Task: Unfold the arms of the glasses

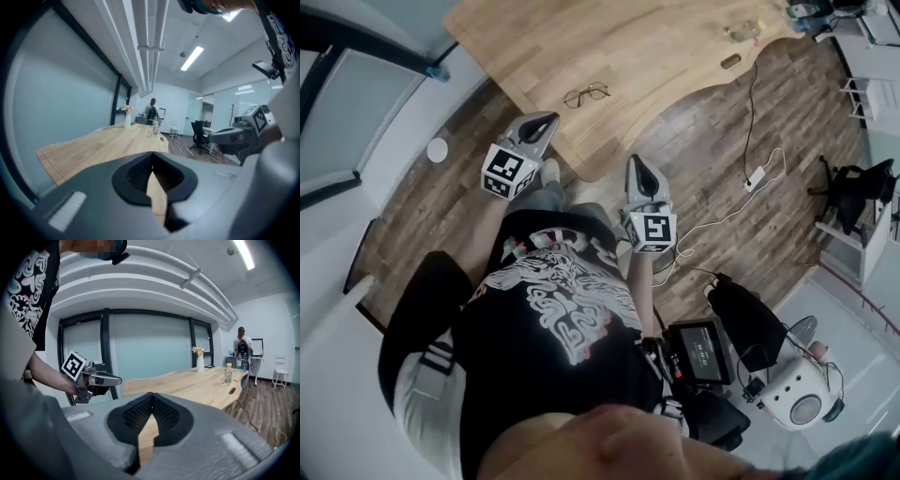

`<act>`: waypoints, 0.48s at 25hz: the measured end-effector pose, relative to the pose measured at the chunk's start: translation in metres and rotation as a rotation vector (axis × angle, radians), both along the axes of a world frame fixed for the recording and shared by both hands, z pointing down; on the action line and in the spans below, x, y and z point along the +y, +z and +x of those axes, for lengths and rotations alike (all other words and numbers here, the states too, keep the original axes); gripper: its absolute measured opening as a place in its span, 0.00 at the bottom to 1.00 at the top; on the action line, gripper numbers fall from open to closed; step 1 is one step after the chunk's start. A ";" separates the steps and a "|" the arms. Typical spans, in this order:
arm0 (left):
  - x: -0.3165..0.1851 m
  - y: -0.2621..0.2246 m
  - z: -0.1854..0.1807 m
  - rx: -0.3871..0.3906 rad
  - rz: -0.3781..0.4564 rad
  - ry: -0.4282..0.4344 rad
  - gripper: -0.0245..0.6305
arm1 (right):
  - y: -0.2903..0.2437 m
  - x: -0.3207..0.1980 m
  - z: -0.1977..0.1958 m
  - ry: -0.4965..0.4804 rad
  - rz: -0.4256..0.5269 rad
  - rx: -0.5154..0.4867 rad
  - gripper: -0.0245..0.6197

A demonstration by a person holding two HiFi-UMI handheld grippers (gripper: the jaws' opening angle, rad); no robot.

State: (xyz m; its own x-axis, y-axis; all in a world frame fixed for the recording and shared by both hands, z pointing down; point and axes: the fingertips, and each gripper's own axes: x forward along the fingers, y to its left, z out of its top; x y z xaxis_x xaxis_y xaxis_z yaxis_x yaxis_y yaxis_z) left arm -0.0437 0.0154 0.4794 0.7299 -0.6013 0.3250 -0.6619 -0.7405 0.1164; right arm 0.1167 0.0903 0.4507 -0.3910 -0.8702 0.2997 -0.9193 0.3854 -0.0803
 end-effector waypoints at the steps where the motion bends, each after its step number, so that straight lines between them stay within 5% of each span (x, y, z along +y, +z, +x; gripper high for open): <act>1: -0.005 0.002 0.001 -0.003 -0.003 -0.004 0.02 | 0.002 -0.006 0.000 -0.006 -0.007 0.001 0.04; 12: -0.068 0.043 0.007 -0.073 -0.067 -0.121 0.02 | 0.023 -0.096 -0.001 -0.219 -0.036 -0.006 0.04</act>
